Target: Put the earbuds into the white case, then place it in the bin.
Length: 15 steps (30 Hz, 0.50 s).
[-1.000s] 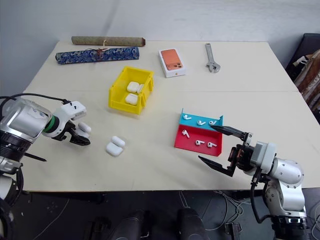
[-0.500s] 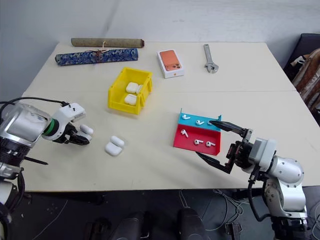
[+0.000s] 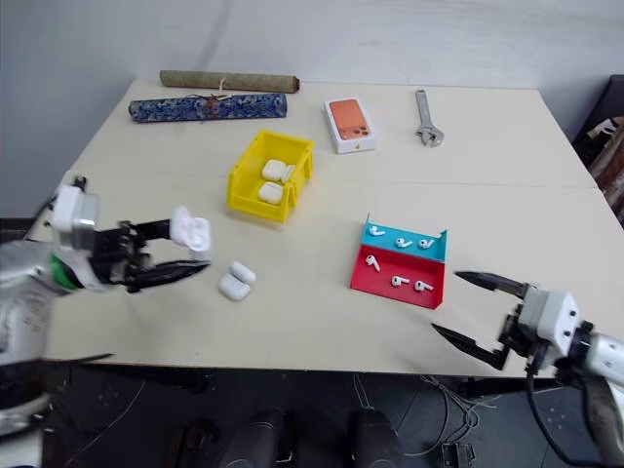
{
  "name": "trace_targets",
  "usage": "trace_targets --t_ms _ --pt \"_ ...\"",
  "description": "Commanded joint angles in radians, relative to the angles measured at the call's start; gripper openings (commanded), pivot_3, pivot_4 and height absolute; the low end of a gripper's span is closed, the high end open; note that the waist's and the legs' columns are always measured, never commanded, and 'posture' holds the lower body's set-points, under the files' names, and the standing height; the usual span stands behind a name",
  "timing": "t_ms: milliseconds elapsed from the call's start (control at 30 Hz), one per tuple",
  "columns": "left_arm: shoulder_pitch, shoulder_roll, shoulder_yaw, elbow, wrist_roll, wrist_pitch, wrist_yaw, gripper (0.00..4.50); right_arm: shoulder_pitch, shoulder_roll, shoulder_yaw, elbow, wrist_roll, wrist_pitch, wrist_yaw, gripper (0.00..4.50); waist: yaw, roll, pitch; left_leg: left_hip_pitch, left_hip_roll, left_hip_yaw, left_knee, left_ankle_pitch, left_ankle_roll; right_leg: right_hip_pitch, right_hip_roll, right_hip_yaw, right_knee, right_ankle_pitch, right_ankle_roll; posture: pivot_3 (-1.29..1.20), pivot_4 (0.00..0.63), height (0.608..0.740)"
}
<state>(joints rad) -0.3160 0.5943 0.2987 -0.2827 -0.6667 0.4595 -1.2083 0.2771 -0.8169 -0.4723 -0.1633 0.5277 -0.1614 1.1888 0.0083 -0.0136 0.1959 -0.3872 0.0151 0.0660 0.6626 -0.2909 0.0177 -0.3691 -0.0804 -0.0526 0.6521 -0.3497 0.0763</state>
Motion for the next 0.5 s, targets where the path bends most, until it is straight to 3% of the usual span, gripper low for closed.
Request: trace_targets --t_ms 33,100,300,400,500 --pt "0.046 -0.131 -0.087 -0.146 -0.053 -0.07 0.082 2.77 0.097 -0.027 -0.139 0.041 -0.099 -0.001 -0.06 4.5 0.0 0.0 0.0 0.002 0.0 0.0 0.0 0.0 0.0 0.002 0.0 0.0 -0.001 0.0 0.0 0.0 0.15 0.74" --pt "0.08 -0.196 -0.163 -0.163 -0.016 -0.126 0.087 2.77 0.143 -0.043 -0.169 0.066 -0.183 0.015 -0.114 4.5 -0.001 0.0 0.0 0.003 0.0 0.0 -0.001 -0.001 0.0 0.005 0.001 0.0 -0.003 0.0 0.0 0.0 0.15 0.74" --pt "0.083 -0.326 -0.317 -0.095 0.109 -0.269 0.163 2.77 0.139 -0.091 -0.151 0.02 -0.149 0.022 -0.047 4.5 -0.015 0.002 -0.002 0.016 0.0 0.004 -0.009 -0.001 0.003 0.014 0.003 0.004 -0.009 0.0 -0.001 0.0 0.15 0.74" --pt "0.081 -0.329 -0.346 -0.059 0.114 -0.317 0.132 2.77 0.059 -0.161 -0.114 -0.054 -0.121 0.147 -0.062 4.5 -0.025 0.004 -0.003 0.017 0.0 0.006 -0.011 -0.001 0.003 0.014 0.003 0.005 -0.009 0.0 -0.001 0.0 0.15 0.74" --pt "0.082 -0.293 -0.368 0.014 0.17 -0.4 0.082 2.77 -0.09 -0.303 0.004 -0.169 -0.067 0.405 -0.083 4.5 -0.029 0.005 -0.003 0.017 0.0 0.005 -0.011 0.0 0.001 0.013 0.003 0.005 -0.008 0.0 -0.001 0.0 0.15 0.74"
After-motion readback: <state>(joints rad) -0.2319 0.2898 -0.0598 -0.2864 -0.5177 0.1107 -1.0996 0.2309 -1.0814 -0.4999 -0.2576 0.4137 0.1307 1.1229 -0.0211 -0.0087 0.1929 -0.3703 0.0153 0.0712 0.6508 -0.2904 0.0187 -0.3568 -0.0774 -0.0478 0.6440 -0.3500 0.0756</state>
